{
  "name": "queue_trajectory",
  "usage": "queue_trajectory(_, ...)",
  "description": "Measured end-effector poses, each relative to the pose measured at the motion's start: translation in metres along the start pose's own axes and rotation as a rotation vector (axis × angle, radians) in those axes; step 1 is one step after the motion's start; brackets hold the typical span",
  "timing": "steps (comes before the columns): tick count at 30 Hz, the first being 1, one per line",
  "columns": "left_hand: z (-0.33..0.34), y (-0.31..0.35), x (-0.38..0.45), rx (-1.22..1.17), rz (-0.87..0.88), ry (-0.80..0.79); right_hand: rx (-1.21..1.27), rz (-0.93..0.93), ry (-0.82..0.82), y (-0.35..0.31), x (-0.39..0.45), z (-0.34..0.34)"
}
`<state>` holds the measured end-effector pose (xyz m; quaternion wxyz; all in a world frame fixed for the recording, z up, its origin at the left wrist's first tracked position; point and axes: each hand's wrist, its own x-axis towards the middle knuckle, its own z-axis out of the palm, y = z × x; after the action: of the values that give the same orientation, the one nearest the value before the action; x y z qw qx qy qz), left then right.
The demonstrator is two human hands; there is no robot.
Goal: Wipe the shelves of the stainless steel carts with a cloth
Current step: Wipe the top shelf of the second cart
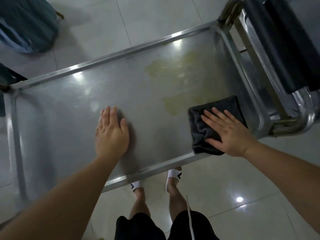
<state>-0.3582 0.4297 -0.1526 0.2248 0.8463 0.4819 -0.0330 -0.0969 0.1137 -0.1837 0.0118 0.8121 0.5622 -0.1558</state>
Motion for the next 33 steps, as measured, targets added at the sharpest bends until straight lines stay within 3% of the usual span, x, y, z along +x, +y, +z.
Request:
queue_trajectory(4, 0.010, -0.005, 0.011, 0.054, -0.025, 0.056, 0.004, 0.169, 0.038, 0.045, -0.018, -0.006)
queue_trajectory(7, 0.018, -0.015, 0.018, 0.086, -0.042, 0.106, 0.052, 0.446, 0.091, 0.055, -0.024, -0.005)
queue_trajectory(12, 0.034, -0.027, 0.024, 0.083, -0.053, 0.161, 0.168, 0.882, 0.178, 0.008, 0.006, 0.004)
queue_trajectory(14, 0.038, -0.030, 0.026, 0.086, -0.056, 0.178, 0.190, 0.956, 0.197, -0.026, 0.022, 0.007)
queue_trajectory(18, 0.040, -0.032, 0.028, 0.093, -0.047, 0.188, 0.164, 0.797, 0.219, -0.118, 0.053, 0.013)
queue_trajectory(22, 0.040, -0.029, 0.026, 0.092, -0.054, 0.203, 0.170, 0.376, 0.195, -0.196, 0.092, 0.017)
queue_trajectory(25, 0.042, -0.030, 0.026, 0.099, -0.051, 0.204, 0.095, -0.049, 0.138, -0.190, 0.121, 0.012)
queue_trajectory(28, 0.044, -0.032, 0.026, 0.111, -0.046, 0.201, 0.006, -0.323, 0.064, -0.141, 0.142, -0.001)
queue_trajectory(30, 0.044, -0.034, 0.026, 0.114, -0.033, 0.197, 0.002, -0.314, 0.085, -0.099, 0.154, -0.012)
queue_trajectory(33, 0.045, -0.033, 0.027, 0.111, -0.035, 0.207, 0.003, -0.039, 0.129, -0.022, 0.158, -0.029)
